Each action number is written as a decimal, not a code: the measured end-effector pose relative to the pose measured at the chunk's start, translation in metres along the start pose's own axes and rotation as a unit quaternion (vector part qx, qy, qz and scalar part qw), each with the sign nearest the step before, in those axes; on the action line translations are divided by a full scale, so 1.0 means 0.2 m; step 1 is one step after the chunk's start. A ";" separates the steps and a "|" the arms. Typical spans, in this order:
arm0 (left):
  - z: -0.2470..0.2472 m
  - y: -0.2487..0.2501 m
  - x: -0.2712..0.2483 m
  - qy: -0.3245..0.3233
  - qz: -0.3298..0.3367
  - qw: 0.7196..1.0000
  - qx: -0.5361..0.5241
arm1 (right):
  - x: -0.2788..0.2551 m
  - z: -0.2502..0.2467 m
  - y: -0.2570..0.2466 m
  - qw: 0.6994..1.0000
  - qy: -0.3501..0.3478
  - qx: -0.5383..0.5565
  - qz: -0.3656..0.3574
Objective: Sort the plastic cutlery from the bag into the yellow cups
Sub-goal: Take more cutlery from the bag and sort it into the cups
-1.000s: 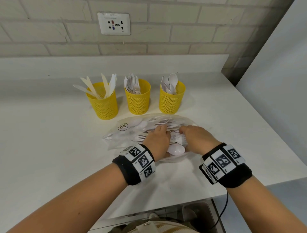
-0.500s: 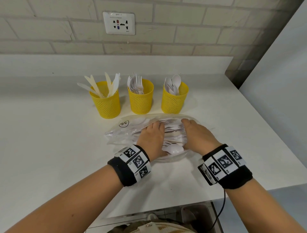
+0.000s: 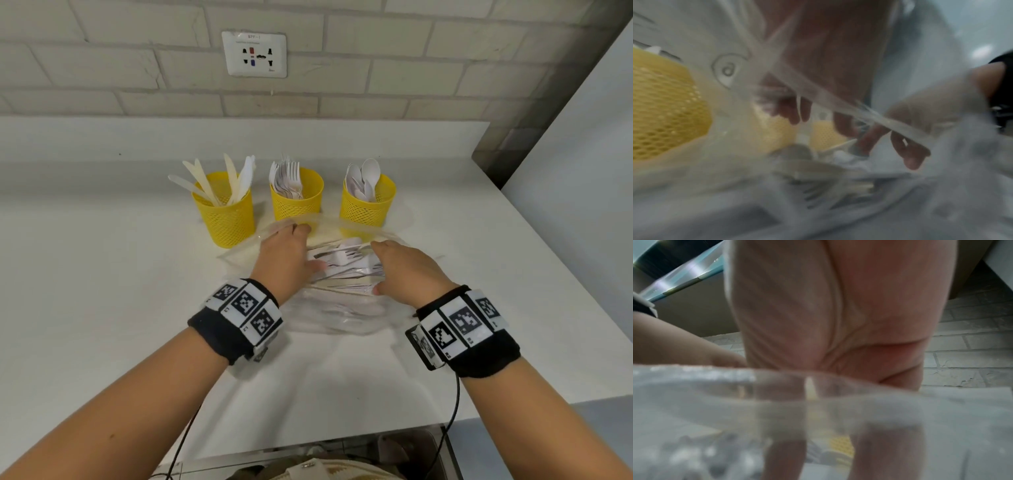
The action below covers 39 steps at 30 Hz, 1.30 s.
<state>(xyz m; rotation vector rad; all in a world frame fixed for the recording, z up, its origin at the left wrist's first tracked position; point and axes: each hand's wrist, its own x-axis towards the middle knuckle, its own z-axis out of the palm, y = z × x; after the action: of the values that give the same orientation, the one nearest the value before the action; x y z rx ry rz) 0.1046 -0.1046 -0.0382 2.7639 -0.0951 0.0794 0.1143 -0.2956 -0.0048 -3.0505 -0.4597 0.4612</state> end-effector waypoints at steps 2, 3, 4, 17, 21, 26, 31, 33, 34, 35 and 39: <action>0.02 -0.04 0.02 -0.023 -0.025 0.998 0.050 | 0.00 0.00 -0.02 1.000 -0.006 -0.012 -0.009; 0.03 -0.06 0.03 -0.052 -0.044 0.996 0.064 | 0.01 0.01 -0.02 1.000 -0.008 -0.018 -0.012; 0.04 -0.07 0.03 -0.082 -0.059 0.992 0.070 | 0.01 0.01 -0.02 1.000 -0.008 -0.020 -0.013; -0.11 -0.04 0.05 -0.060 0.008 0.994 0.093 | 0.01 -0.01 -0.02 1.000 -0.019 0.003 0.007; -0.14 0.04 0.01 -0.027 0.078 0.996 0.021 | 0.01 -0.02 0.00 0.999 -0.027 0.002 0.028; -0.02 0.17 0.00 -0.170 0.164 0.972 -0.009 | -0.01 -0.03 0.01 0.999 -0.048 -0.008 0.022; 0.10 0.20 -0.02 -0.242 0.180 0.953 0.018 | -0.03 0.02 0.04 0.996 -0.089 -0.020 0.013; 0.12 0.20 -0.03 -0.236 0.180 0.953 0.061 | -0.04 0.04 0.05 0.996 -0.083 -0.017 0.011; 0.13 0.20 -0.04 -0.233 0.175 0.953 0.085 | -0.04 0.05 0.05 0.997 -0.081 -0.015 0.011; 0.14 0.20 -0.04 -0.232 0.170 0.952 0.105 | -0.04 0.05 0.05 0.997 -0.081 -0.015 0.012; 0.15 0.21 -0.04 -0.234 0.157 0.953 0.109 | -0.04 0.05 0.06 0.996 -0.082 -0.029 0.000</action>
<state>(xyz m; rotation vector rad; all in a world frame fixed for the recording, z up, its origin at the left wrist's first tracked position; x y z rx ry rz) 0.0944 -0.1548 -0.0507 2.9010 -0.6882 -0.5143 0.1072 -0.3087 -0.0136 -3.0819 -0.4869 0.7158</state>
